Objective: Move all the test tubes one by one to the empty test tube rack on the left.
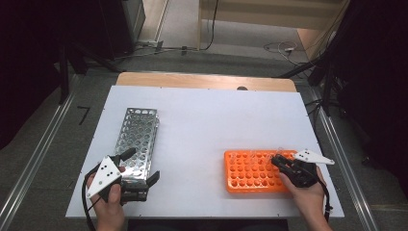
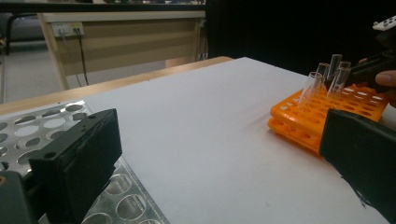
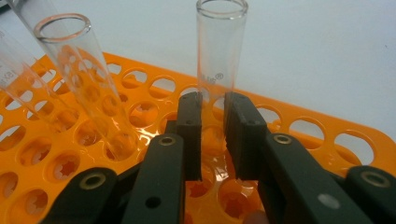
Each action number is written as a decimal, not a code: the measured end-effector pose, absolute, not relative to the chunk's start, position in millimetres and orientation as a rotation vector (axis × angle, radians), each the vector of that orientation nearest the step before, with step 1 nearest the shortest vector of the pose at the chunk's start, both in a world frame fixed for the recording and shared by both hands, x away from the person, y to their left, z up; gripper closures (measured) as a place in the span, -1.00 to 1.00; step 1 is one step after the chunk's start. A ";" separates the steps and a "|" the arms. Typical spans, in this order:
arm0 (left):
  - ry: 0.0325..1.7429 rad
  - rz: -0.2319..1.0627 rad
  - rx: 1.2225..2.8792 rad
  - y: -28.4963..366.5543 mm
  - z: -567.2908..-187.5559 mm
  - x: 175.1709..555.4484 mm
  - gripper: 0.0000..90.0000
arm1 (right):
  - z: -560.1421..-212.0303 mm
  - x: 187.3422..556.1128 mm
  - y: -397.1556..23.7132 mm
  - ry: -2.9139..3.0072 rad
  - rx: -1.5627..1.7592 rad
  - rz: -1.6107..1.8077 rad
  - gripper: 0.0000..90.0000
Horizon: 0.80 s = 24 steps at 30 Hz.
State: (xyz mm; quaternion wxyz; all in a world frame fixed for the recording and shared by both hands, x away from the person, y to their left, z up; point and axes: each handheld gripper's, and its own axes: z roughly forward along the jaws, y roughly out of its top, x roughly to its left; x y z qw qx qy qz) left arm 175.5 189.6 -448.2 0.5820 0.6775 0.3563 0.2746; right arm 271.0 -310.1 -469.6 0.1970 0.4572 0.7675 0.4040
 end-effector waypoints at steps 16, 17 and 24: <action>0.764 0.538 1.592 172.9 -440.9 174.8 -1.00 | -435.9 259.4 -323.6 2.097 1.201 1.294 0.66; 0.758 0.529 1.595 171.3 -440.2 174.6 -1.00 | -433.5 258.1 -324.1 2.096 1.199 1.291 0.65; 0.736 0.509 1.592 165.1 -433.7 172.0 -1.00 | -416.5 241.8 -325.0 2.137 1.145 1.315 0.66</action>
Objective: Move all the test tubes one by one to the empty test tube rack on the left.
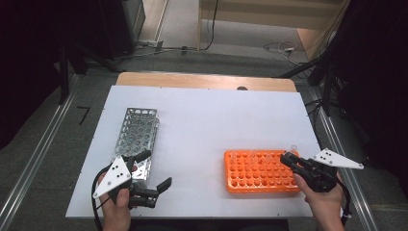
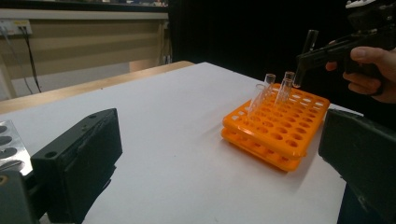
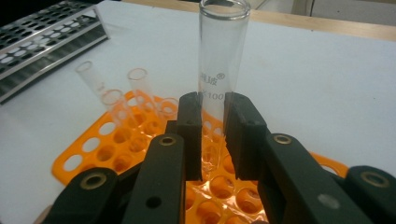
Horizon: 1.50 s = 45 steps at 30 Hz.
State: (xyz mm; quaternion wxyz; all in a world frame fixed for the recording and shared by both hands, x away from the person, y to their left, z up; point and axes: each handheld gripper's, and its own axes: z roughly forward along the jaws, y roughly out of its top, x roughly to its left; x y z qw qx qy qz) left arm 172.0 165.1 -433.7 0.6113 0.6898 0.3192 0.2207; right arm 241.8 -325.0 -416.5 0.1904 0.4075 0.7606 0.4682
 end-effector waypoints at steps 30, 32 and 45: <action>0.680 0.383 1.679 92.0 -412.7 179.4 -0.20 | -416.0 213.5 -221.4 2.422 0.800 1.474 0.65; 0.672 0.372 1.684 88.6 -412.4 180.4 -0.15 | -417.0 214.2 -216.7 2.438 0.783 1.473 0.66; 0.596 0.304 1.698 56.6 -407.5 187.5 0.09 | -423.9 214.9 -193.9 2.483 0.696 1.444 0.65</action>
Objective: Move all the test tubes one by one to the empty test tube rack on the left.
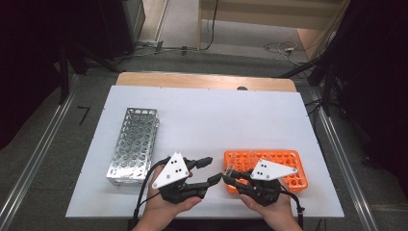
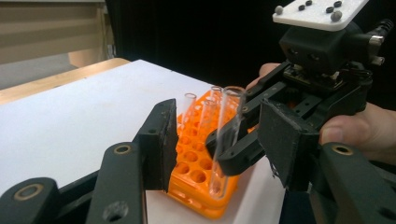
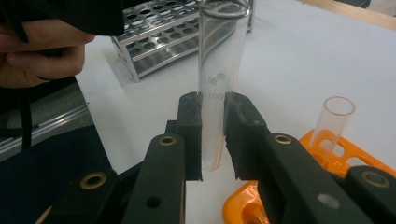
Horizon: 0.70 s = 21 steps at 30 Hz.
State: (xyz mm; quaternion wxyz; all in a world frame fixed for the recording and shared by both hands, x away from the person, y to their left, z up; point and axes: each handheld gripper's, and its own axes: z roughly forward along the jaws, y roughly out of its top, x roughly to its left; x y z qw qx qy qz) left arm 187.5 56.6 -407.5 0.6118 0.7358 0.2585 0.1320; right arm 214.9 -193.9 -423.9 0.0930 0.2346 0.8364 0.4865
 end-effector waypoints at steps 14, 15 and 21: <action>0.580 0.278 1.733 40.1 -411.2 184.1 0.46 | -426.4 205.2 -180.4 2.521 0.628 1.419 0.66; 0.583 0.280 1.736 39.4 -411.4 184.2 0.49 | -426.5 204.6 -179.6 2.521 0.621 1.416 0.65; 0.586 0.276 1.749 38.4 -414.2 185.1 0.59 | -425.9 201.6 -176.9 2.529 0.605 1.422 0.65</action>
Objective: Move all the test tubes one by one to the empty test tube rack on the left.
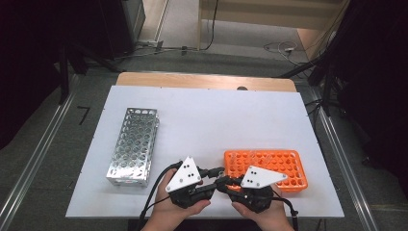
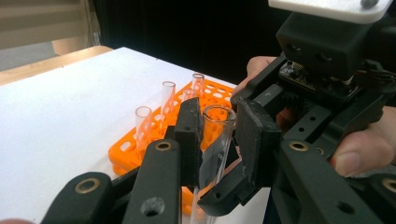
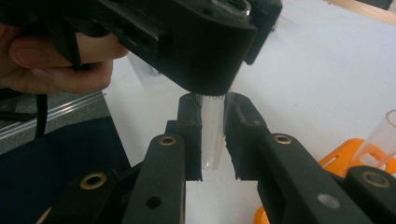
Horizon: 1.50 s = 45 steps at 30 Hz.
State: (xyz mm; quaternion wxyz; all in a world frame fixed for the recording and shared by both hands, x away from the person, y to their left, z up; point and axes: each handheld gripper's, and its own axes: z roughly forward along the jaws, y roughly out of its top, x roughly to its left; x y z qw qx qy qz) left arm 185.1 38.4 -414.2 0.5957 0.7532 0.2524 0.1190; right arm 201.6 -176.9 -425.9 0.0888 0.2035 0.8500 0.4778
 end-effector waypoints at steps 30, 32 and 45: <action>0.619 0.322 1.709 50.8 -409.3 188.7 0.70 | -422.1 206.4 -190.1 2.470 0.656 1.499 -0.53; 0.628 0.329 1.703 53.0 -408.2 189.4 0.70 | -420.5 207.0 -193.2 2.456 0.677 1.496 -0.73; 0.673 0.370 1.669 75.0 -399.7 194.5 0.70 | -411.7 214.7 -228.1 2.377 0.733 1.566 -1.00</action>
